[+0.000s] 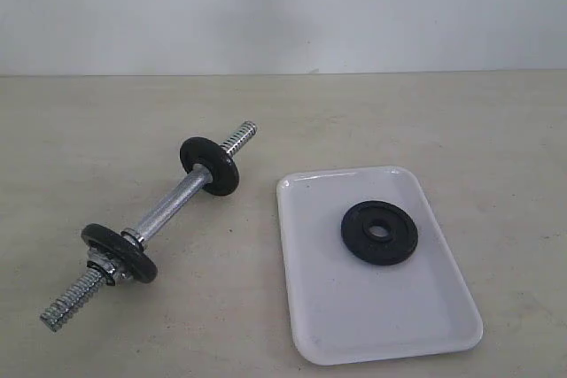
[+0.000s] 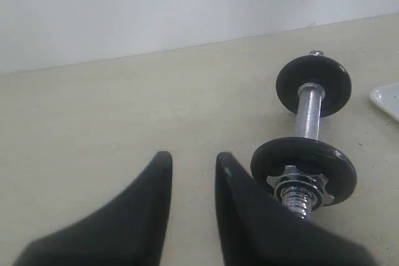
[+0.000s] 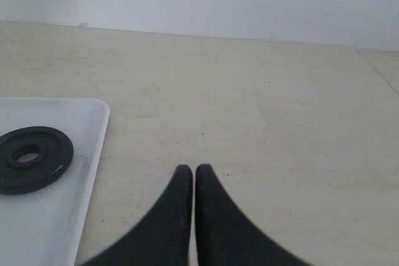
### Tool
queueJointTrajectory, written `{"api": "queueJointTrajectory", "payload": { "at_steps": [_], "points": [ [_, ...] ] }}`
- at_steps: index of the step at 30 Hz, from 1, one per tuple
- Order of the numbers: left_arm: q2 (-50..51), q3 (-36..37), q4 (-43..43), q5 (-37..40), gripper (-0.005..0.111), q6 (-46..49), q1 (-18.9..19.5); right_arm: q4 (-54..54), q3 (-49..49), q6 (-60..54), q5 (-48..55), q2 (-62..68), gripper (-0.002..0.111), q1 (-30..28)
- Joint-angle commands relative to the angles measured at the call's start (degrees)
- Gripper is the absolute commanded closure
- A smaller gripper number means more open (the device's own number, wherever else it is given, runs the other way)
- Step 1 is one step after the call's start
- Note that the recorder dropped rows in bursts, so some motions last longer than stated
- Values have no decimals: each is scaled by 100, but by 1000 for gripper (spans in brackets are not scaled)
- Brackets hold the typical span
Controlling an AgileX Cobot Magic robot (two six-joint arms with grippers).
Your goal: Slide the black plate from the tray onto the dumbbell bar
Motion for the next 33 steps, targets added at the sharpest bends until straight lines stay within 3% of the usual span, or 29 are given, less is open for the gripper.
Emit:
{"api": "queueJointTrajectory", "payload": {
  "at_steps": [1,20,27,29,32,33],
  "points": [
    [-16,17,-19,-43,84,-47,14,0,-3,4,-49,-32,108,-13],
    [-16,17,-19,-58,84,-47,14,-49,-3,-81,-71,-32,108,-13],
    [-16,17,196,-151,84,84,14,-60,-3,-92,-1504,-32,108,-13],
    [-16,17,226,-456,84,84,14,-60,-3,-92,-2165,-32,108,-13],
    [-16,17,215,-1708,84,-12,14,-47,-3,147,-3221,-32,108,-8],
    [-16,17,215,-2461,84,-132,14,-47,-3,390,-3609,-32,108,-8]
  ]
}}
